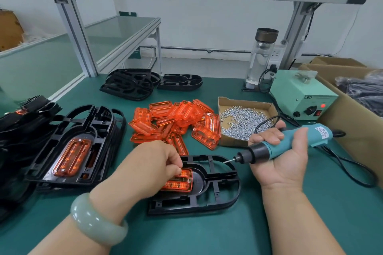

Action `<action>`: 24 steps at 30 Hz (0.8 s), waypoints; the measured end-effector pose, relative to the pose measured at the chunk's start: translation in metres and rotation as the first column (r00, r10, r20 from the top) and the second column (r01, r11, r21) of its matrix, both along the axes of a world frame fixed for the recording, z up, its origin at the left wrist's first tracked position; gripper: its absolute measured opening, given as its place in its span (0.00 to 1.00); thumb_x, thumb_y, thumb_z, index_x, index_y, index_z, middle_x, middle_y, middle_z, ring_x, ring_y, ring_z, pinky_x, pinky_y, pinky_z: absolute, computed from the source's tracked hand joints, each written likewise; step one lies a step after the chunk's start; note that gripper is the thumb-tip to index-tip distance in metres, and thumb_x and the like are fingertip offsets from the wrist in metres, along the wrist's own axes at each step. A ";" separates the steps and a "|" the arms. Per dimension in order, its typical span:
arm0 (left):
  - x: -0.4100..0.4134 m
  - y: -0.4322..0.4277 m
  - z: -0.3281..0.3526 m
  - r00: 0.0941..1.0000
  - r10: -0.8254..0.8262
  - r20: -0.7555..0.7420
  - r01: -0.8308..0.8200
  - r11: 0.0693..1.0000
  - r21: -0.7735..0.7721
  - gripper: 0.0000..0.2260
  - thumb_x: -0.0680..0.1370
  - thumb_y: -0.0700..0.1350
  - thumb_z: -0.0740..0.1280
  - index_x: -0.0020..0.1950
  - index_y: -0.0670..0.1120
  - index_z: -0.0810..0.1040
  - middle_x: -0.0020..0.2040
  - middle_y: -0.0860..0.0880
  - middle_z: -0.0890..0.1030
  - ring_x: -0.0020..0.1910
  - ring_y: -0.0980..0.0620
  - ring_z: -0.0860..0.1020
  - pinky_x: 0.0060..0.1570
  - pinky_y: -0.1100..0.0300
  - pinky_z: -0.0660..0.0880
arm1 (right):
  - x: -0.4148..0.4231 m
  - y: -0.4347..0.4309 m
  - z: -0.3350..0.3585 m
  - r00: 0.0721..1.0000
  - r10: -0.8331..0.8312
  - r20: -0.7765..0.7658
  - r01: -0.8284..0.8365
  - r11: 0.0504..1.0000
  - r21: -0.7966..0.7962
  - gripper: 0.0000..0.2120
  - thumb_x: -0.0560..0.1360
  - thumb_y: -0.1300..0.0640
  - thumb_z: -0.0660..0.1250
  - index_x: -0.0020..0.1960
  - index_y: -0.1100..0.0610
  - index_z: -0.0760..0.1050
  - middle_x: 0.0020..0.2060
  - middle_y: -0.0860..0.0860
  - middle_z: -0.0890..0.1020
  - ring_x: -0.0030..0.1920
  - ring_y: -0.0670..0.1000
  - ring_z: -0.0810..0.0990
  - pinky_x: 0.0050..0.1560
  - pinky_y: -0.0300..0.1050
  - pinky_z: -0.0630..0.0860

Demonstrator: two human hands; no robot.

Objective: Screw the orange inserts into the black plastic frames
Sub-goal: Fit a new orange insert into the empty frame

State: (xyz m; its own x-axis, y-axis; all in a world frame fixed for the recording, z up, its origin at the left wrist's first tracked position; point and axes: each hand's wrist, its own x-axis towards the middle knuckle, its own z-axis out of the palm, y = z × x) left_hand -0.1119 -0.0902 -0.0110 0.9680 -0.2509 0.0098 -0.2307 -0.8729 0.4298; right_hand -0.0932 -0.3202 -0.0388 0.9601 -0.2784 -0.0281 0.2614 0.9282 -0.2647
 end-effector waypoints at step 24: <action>-0.015 0.006 -0.020 0.992 -0.022 0.121 0.015 0.998 0.055 0.07 0.76 0.53 0.66 0.52 0.60 0.81 0.42 0.58 0.72 0.49 0.57 0.73 0.48 0.63 0.68 | 0.000 0.000 -0.002 1.000 -0.003 0.000 0.003 1.000 -0.015 0.14 0.71 0.40 0.63 0.44 0.52 0.71 0.27 0.43 0.69 0.25 0.41 0.69 0.33 0.36 0.71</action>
